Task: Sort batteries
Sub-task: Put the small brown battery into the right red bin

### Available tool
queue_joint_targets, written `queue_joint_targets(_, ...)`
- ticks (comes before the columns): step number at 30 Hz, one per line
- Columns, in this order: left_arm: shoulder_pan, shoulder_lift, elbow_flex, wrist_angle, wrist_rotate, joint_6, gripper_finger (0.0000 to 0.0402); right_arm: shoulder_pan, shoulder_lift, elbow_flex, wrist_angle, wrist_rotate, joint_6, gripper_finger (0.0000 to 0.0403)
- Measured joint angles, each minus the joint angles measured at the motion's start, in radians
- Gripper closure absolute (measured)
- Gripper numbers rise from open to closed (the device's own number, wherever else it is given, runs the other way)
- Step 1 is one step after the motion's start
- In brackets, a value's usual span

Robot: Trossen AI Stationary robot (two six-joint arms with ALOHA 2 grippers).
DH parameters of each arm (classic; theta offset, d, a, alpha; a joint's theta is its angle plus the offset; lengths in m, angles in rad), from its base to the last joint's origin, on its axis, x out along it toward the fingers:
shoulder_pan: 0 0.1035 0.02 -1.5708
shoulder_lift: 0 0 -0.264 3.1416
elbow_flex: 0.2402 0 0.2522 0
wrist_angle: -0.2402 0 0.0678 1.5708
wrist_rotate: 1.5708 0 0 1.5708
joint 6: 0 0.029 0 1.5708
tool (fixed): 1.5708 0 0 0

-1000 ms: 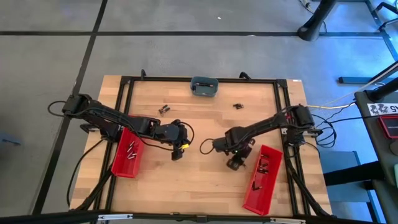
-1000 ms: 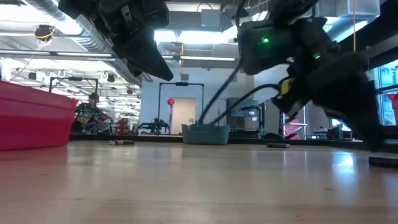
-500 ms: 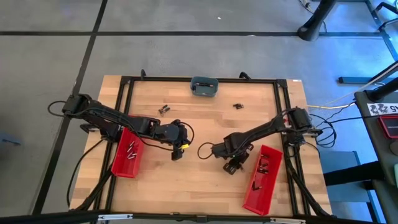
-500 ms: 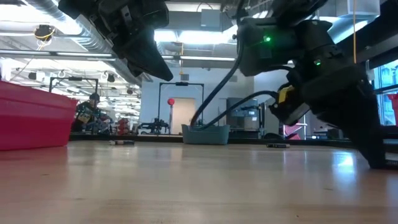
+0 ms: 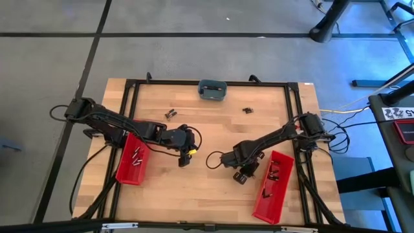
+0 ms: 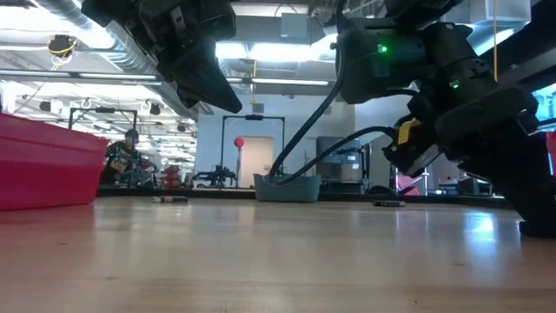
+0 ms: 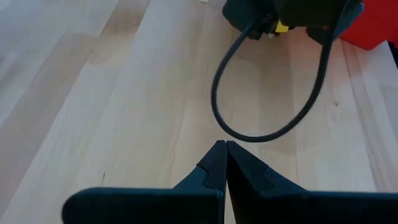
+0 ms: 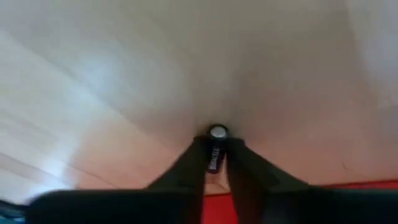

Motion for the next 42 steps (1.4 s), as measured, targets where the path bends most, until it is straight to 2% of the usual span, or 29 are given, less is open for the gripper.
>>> queue_joint_targets(2, 0.000, 0.000, 0.000, 0.000, 0.000, -0.002, 0.0400, 0.000, 0.000, -0.001, 0.015, -0.002, -0.064, 0.0379)
queue_joint_targets(3, 0.000, 0.000, 0.000, 0.000, 0.000, -0.002, 0.0400, 0.000, 0.000, 0.002, 0.020, -0.001, -0.104, 0.0386)
queue_joint_targets(5, 0.000, 0.000, 0.000, 0.000, 0.000, -0.002, 0.0400, 0.000, -0.011, 0.023, 0.001, 0.013, -0.132, 0.0382)
queue_joint_targets(7, 0.000, 0.000, 0.000, -0.001, 0.000, -0.001, 0.0400, 0.003, -0.029, 0.063, -0.036, 0.073, -0.148, 0.0381)
queue_joint_targets(10, -0.002, 0.000, 0.000, -0.008, 0.000, -0.007, 0.0400, 0.045, -0.127, 0.152, -0.112, 0.126, -0.183, 0.0391)
queue_joint_targets(13, -0.003, 0.000, 0.000, -0.016, 0.000, -0.013, 0.0400, 0.133, -0.229, 0.209, -0.107, 0.158, -0.215, 0.0390)
queue_joint_targets(16, -0.003, 0.000, 0.000, -0.022, 0.000, -0.013, 0.0400, 0.244, -0.352, 0.211, -0.096, 0.215, -0.200, 0.0388)
queue_joint_targets(19, -0.003, 0.000, 0.000, -0.023, 0.000, -0.005, 0.0400, 0.353, -0.460, 0.156, -0.143, 0.286, -0.071, 0.0390)
queue_joint_targets(24, -0.003, 0.000, 0.000, -0.016, 0.000, 0.027, 0.0400, 0.485, -0.593, -0.003, -0.145, 0.388, 0.277, 0.0390)
queue_joint_targets(30, -0.002, 0.000, 0.000, -0.014, 0.000, 0.048, 0.0400, 0.510, -0.666, -0.207, -0.050, 0.433, 0.633, 0.0390)
queue_joint_targets(36, -0.002, 0.000, 0.000, -0.014, 0.000, 0.046, 0.0400, 0.503, -0.673, -0.362, 0.121, 0.398, 0.780, 0.0388)
queue_joint_targets(42, -0.001, 0.000, 0.000, -0.016, 0.000, 0.044, 0.0400, 0.503, -0.675, -0.452, 0.308, 0.345, 0.816, 0.0385)
